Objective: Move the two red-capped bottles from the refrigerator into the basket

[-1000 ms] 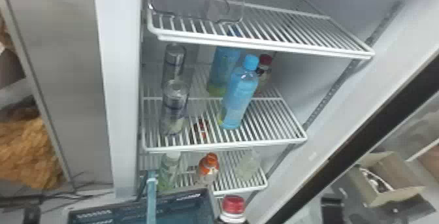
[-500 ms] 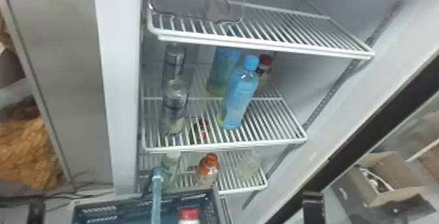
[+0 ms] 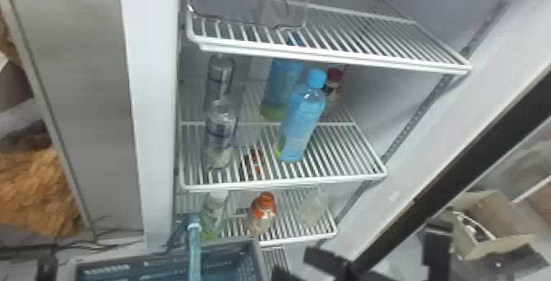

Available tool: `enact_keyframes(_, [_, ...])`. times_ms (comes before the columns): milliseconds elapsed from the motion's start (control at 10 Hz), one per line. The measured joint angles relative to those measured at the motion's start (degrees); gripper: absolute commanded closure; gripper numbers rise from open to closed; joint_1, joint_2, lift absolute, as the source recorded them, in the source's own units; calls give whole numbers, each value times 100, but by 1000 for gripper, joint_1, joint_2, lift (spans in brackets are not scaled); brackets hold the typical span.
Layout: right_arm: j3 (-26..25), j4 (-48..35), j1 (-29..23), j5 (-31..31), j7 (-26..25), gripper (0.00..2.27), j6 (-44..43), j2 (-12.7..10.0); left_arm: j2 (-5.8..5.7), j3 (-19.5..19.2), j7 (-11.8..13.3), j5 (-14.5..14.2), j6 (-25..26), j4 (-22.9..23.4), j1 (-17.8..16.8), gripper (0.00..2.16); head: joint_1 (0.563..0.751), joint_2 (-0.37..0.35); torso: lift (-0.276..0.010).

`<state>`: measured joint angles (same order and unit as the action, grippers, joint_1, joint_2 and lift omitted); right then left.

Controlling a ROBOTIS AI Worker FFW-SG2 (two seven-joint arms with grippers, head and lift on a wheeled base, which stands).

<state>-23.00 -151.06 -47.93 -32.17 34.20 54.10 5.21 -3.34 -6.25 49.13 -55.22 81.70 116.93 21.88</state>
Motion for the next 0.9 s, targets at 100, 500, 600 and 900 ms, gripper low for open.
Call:
enact_keyframes(100, [-181, -4, -2, 50, -1, 162, -308, -78, 5, -12, 0, -12, 0, 0, 19, 1200, 695, -350, 0])
enact_keyframes(500, [-567, -7, 111, 408, -296, 163, -1403, -268, 17, -26, -27, -71, -11, -1, 71, 1200, 695, -350, 0])
enact_keyframes(600, [-629, 126, 244, 524, -335, 162, -1686, -318, 17, -14, -27, -74, -14, -1, 75, 1200, 695, -350, 0])
enact_keyframes(900, [-659, 521, 521, 621, -542, 157, -2425, -385, 17, 35, -26, -105, -15, -1, 65, 1200, 695, -350, 0])
